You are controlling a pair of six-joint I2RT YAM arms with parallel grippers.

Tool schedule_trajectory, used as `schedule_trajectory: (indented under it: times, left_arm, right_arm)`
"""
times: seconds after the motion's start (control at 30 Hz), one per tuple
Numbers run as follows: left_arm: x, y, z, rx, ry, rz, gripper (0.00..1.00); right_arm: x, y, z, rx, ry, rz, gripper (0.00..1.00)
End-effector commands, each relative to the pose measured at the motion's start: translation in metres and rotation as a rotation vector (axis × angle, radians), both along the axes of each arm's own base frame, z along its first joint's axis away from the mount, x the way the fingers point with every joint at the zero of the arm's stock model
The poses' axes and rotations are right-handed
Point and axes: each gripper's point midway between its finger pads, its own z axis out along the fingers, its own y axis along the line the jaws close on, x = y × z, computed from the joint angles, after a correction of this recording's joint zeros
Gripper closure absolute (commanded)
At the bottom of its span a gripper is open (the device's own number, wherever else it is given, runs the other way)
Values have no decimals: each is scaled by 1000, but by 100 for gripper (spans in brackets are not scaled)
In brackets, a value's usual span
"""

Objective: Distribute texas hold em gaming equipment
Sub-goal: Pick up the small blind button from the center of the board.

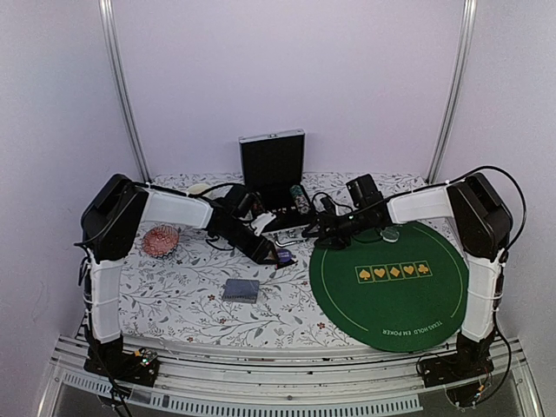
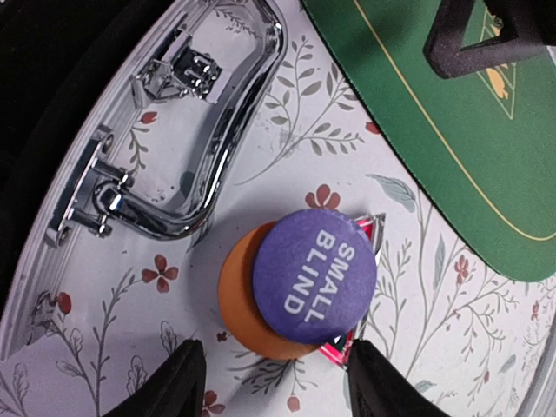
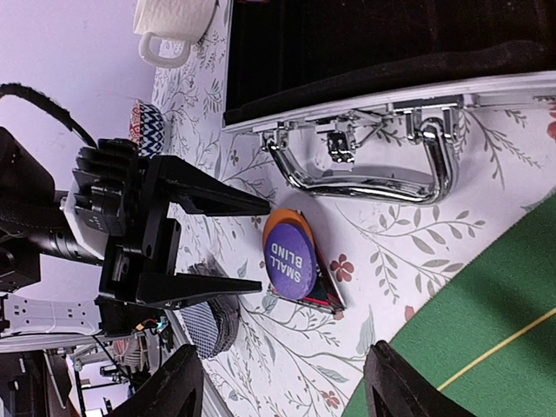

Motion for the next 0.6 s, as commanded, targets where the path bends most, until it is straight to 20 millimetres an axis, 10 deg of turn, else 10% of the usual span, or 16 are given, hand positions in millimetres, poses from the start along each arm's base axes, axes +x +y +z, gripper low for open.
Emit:
schedule_trajectory:
  times: [0.0,0.57]
  left_arm:
    - [0,3,13,-53,-22,8,42]
    - [-6,23,51,-116,-96,68,42]
  right_arm:
    - [3,21,4,54,46,12,35]
    - [8,20,10,-12,77,-16,39]
